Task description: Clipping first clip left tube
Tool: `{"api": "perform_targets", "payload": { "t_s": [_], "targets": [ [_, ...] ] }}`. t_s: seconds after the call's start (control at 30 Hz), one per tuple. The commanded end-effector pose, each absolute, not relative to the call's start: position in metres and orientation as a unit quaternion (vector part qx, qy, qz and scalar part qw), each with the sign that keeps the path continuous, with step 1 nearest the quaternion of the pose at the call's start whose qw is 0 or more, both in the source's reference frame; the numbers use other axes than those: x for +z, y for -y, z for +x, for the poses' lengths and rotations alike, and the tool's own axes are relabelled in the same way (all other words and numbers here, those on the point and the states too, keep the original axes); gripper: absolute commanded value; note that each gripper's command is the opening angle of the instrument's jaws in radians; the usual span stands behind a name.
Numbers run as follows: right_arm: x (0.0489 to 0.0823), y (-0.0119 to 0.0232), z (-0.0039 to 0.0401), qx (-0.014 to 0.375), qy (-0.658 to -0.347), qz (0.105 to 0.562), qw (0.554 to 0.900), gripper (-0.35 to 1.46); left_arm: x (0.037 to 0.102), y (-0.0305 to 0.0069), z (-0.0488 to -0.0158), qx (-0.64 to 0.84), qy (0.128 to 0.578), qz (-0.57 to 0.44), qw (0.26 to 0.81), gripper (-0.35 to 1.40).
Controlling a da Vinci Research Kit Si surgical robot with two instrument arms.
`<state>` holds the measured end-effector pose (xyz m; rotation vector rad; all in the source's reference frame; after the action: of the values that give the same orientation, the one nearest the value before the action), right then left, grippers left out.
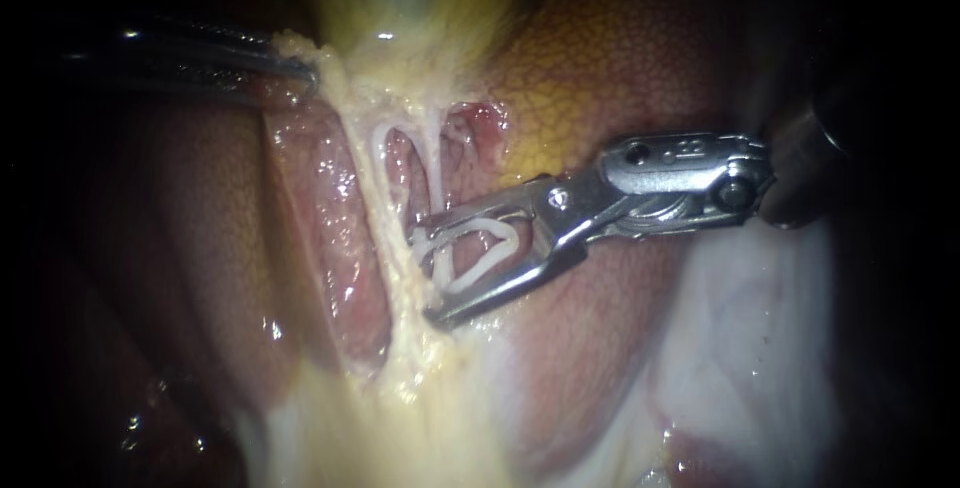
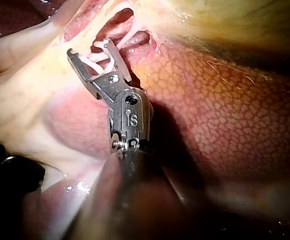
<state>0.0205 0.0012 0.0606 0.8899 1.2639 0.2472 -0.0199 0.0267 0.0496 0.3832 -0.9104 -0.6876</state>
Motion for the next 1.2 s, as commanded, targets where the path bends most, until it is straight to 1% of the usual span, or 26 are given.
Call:
{"api": "perform_targets", "payload": {
  "t_s": [0.03, 0.13, 0.37, 0.57, 0.77, 0.87, 0.97, 1.1, 1.2],
  "targets": [
    [0.0605, -0.0012, 0.0209, 0.109, -0.573, 0.407, 0.703, 0.42, 0.0496, -0.0267, -0.0199, -0.324, 0.428, 0.180, 0.824, -0.35],
    [0.0604, -0.0011, 0.0216, 0.100, -0.584, 0.428, 0.683, 0.42, 0.0496, -0.0267, -0.0199, -0.324, 0.428, 0.180, 0.824, -0.35],
    [0.0600, 0.0003, 0.0228, 0.085, -0.594, 0.446, 0.665, 0.42, 0.0496, -0.0267, -0.0198, -0.324, 0.428, 0.180, 0.824, -0.35],
    [0.0586, 0.0016, 0.0232, 0.075, -0.608, 0.464, 0.640, 0.42, 0.0497, -0.0268, -0.0198, -0.324, 0.428, 0.180, 0.824, -0.35],
    [0.0565, 0.0033, 0.0241, 0.064, -0.609, 0.472, 0.634, 0.41, 0.0497, -0.0268, -0.0197, -0.323, 0.428, 0.180, 0.824, -0.35],
    [0.0558, 0.0038, 0.0245, 0.062, -0.609, 0.474, 0.633, 0.38, 0.0497, -0.0268, -0.0197, -0.323, 0.428, 0.180, 0.824, -0.35],
    [0.0556, 0.0039, 0.0248, 0.064, -0.608, 0.475, 0.633, 0.28, 0.0497, -0.0268, -0.0197, -0.323, 0.428, 0.180, 0.824, -0.35],
    [0.0557, 0.0039, 0.0246, 0.075, -0.603, 0.479, 0.634, 0.01, 0.0497, -0.0268, -0.0196, -0.323, 0.428, 0.180, 0.824, -0.35],
    [0.0558, 0.0038, 0.0245, 0.081, -0.600, 0.481, 0.634, -0.14, 0.0497, -0.0268, -0.0196, -0.323, 0.428, 0.180, 0.824, -0.35]
  ]
}}
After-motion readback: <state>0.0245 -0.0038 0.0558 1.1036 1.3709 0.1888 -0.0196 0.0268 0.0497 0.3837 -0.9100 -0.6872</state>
